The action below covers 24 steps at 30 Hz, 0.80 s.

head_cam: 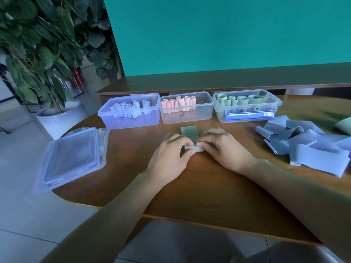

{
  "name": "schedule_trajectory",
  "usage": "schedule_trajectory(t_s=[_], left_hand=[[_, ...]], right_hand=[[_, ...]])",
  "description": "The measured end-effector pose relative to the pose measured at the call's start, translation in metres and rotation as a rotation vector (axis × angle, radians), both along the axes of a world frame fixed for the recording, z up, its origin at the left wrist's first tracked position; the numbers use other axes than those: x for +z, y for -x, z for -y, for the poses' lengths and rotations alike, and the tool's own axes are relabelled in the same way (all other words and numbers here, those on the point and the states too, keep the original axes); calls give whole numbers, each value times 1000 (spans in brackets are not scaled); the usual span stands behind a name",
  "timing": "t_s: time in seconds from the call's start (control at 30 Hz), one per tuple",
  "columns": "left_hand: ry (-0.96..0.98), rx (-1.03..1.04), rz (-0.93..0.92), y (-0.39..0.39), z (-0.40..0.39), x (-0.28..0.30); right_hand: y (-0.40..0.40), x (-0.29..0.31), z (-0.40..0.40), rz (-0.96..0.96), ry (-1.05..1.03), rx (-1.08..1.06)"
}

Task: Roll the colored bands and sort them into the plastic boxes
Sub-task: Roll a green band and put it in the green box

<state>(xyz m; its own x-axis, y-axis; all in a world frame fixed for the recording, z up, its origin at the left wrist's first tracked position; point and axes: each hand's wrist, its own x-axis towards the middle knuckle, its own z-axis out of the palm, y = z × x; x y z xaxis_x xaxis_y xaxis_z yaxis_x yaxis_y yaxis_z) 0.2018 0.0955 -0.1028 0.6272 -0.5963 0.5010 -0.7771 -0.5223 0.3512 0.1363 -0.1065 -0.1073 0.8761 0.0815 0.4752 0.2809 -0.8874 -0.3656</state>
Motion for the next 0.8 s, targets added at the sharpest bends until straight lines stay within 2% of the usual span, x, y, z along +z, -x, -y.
schedule_trajectory(t_s=[0.47,0.63,0.8], left_hand=[[-21,8,15,-21,7,0],[-14,15,-23,-32,12,-2],[-11,29,21,-40,17,-1]], right_hand=[[-21,2,8,-76,17,-29],[-25,4,9,-21,20,-22],[-31,3,10,-5,-2,-9]])
